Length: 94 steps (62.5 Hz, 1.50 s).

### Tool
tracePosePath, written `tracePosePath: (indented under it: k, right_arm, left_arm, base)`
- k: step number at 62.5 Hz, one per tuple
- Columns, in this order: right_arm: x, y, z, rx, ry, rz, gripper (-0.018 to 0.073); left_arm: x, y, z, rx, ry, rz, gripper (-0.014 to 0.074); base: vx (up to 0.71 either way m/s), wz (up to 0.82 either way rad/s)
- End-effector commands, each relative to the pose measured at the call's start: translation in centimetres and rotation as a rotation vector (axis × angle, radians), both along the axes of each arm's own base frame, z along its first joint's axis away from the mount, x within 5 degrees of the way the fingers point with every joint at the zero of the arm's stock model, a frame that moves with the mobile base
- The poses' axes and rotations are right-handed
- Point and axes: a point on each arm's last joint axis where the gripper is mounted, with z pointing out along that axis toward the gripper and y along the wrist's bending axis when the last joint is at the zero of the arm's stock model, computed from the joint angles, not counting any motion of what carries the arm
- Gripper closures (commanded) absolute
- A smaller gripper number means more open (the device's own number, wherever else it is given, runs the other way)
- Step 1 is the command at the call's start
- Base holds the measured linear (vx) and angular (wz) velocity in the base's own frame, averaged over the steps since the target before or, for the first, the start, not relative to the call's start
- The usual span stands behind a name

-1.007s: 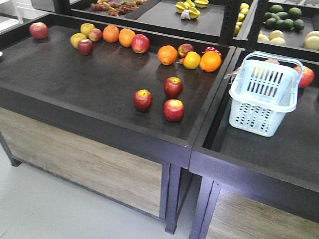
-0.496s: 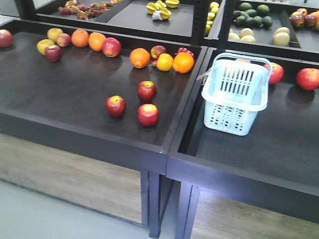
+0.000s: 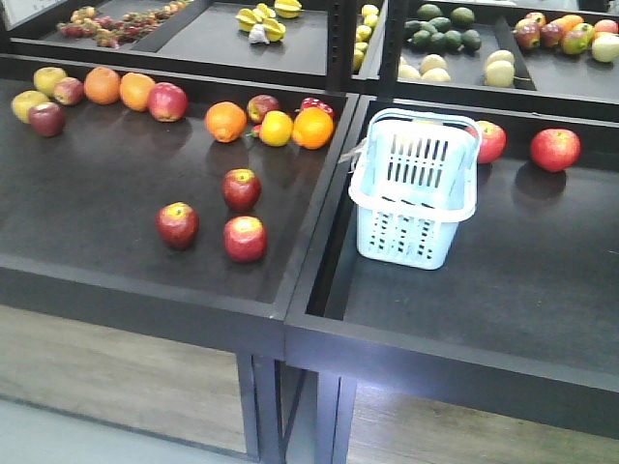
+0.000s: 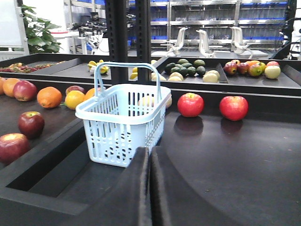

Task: Pick three apples into basket with both arms

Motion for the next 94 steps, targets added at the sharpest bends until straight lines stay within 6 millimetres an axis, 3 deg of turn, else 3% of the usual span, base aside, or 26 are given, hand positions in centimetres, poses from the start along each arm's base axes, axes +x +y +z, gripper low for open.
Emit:
tracePosePath:
  k: [1, 94]
  right_arm:
    - [-0.04, -0.02, 0.25, -0.01, -0.068, -0.005, 0.0561]
    - [-0.04, -0.02, 0.25, -0.01, -0.067, -0.005, 0.0561]
  left_arm:
    - [0.08, 0.01, -0.07, -0.002, -0.06, 0.001, 0.0603]
    - [0.08, 0.01, -0.07, -0.002, -0.06, 0.001, 0.0603]
  base:
    - [0.08, -0.15]
    - [0.11, -0.11]
